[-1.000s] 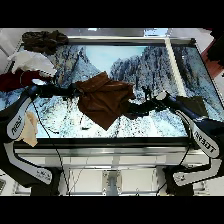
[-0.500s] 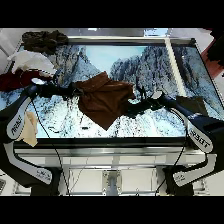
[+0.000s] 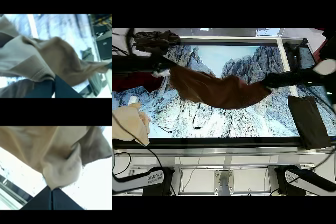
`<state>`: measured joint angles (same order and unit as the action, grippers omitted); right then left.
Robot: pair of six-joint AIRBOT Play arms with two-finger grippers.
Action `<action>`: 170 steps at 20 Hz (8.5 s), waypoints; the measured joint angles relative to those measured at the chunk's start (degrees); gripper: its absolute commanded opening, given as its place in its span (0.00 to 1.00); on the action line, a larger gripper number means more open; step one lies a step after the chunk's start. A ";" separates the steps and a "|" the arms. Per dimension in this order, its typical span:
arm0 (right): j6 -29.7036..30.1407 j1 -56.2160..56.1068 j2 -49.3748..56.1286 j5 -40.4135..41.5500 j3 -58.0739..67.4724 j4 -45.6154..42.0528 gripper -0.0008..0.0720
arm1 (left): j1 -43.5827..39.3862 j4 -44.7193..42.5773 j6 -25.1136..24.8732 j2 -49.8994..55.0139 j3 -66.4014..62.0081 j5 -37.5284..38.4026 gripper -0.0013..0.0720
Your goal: Fold the shirts.
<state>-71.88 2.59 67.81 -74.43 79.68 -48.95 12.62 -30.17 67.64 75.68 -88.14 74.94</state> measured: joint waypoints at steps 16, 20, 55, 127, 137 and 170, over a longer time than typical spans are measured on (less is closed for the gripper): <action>-0.37 13.49 -10.86 -0.09 8.76 -1.22 0.05 | 1.79 -27.17 10.64 -12.00 -5.40 -0.48 0.03; -4.44 9.29 4.90 10.47 3.50 -2.49 0.05 | 1.03 -28.65 15.76 4.83 -4.81 -0.17 0.03; -5.81 18.38 11.72 0.66 2.78 -10.93 0.66 | 24.59 -13.60 1.16 -20.85 65.02 -15.45 0.96; 10.86 43.45 -38.23 7.45 4.13 19.80 0.05 | 5.20 -12.92 0.79 -37.13 -2.43 -22.71 0.03; 9.62 24.00 -10.25 3.85 8.24 16.74 0.05 | 2.86 -23.80 10.73 -15.63 -5.05 -12.11 0.03; -6.40 -0.85 24.65 16.57 -11.52 -21.88 0.50 | -4.07 -38.66 10.78 22.73 6.88 -5.95 0.97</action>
<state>-78.28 1.74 92.47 -57.87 68.16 -70.83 8.56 -68.84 78.41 98.41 -81.25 68.99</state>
